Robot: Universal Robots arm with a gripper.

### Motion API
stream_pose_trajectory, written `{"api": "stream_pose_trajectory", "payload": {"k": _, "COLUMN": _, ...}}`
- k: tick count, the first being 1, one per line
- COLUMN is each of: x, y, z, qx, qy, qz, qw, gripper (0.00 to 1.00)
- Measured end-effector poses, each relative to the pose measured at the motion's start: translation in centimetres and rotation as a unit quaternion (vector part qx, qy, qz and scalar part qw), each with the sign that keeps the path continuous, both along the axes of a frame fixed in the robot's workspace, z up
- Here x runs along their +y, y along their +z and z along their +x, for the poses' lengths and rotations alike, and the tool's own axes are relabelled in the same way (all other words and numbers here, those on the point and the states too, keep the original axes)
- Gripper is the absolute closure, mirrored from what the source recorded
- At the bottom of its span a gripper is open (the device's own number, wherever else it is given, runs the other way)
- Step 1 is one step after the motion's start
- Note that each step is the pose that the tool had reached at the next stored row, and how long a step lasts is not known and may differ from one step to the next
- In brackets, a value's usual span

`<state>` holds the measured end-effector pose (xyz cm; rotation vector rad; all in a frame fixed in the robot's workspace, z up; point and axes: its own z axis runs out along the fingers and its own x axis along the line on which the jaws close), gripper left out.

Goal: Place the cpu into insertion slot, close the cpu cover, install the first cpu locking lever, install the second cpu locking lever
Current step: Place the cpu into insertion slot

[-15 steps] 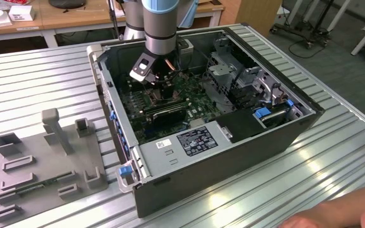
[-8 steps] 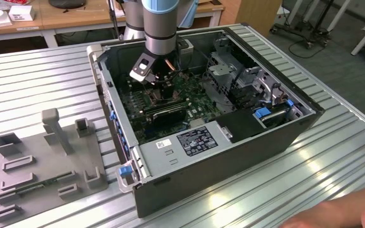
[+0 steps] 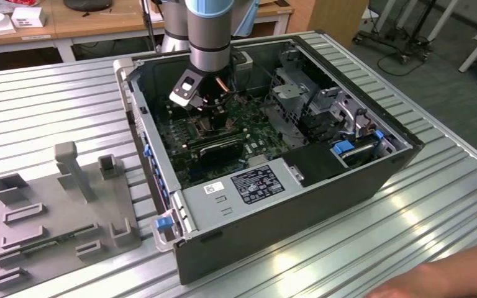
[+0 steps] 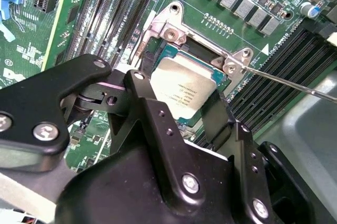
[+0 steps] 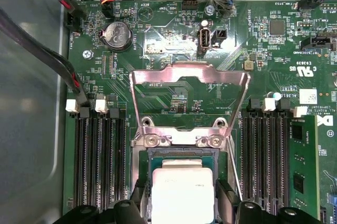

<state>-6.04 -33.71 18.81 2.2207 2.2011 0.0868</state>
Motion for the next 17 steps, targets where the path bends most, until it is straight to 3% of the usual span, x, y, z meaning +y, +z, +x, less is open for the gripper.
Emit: {"api": "stream_pose_trajectory", "payload": {"k": 17, "x": 0.01, "y": 0.1, "z": 0.01, "qx": -0.0001, "qy": 0.0, "qz": 0.0002, "qw": 1.0, "gripper": 0.38}}
